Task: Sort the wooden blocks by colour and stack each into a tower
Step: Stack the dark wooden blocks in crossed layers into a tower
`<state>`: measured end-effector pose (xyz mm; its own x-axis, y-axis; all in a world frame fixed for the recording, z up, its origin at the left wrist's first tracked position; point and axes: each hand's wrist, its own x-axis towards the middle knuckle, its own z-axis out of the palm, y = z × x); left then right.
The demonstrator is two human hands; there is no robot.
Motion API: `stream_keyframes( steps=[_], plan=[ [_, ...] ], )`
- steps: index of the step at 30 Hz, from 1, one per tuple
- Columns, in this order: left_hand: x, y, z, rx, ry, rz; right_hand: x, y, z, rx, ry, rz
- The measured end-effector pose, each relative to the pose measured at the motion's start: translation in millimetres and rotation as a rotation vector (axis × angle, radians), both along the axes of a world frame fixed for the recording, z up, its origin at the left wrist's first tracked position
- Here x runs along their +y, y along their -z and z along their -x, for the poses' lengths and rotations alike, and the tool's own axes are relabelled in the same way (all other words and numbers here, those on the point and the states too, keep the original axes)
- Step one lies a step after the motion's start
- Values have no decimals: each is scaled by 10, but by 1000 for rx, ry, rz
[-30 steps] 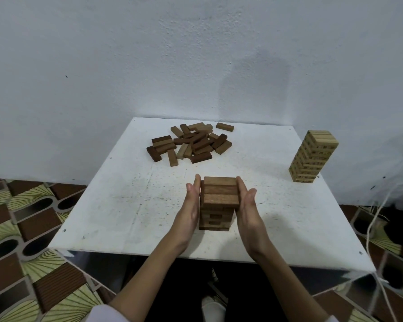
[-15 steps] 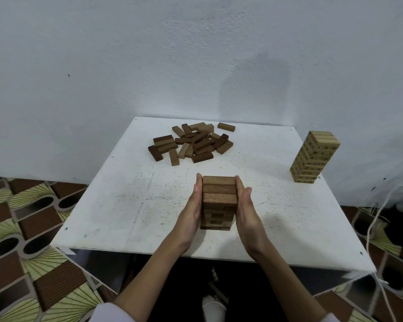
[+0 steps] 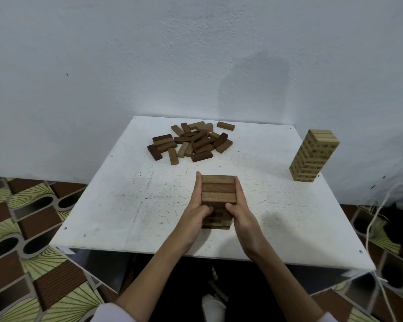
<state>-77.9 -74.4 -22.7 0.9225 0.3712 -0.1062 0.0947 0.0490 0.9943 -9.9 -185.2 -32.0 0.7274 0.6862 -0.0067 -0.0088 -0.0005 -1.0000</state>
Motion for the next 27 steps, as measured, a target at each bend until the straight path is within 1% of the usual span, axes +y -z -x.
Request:
stream_keyframes(
  steps=[4,10,16,21,24,27],
  plan=[
    [1,18,-7,6,-7,3,-9,13,7,-20,13,31],
    [-13,-14,7,3,-10,5,-10,-11,20,-25,13,23],
    [-41,-39,31,-6,-18,42,-34,-8,25,31,13,-57],
    [-32,-47,56,-23,-52,48,-79,-15,-11,26,68,-61],
    [20,-86,86,-39,-107,3,-111,-50,-65,-40,139,-43],
    [173,-96,100,-51,-228,-102,-111,-179,-212,-85,218,-24]
  ],
)
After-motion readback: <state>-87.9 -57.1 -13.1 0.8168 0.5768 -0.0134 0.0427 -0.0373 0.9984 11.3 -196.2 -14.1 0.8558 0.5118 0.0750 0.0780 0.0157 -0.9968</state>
